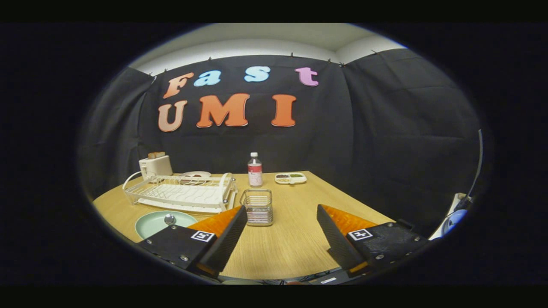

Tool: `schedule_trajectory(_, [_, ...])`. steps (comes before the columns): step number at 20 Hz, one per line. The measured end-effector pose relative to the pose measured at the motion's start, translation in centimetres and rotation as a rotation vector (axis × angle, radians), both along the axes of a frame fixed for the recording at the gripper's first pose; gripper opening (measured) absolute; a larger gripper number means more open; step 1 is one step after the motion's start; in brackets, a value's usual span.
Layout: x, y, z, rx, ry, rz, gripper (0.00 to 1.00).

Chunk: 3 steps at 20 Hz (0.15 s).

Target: Take the plate from the dish rack, then take the spoon from the basket and place it into the plate.

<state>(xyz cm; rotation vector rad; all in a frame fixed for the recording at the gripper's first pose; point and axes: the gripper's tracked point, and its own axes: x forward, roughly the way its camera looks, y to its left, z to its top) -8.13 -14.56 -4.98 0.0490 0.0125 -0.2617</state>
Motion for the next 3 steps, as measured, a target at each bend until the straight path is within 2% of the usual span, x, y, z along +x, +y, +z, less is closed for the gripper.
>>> schedule_trajectory(3, [-0.39,-0.37,-0.27,0.007,-0.010,-0.024,0.97])
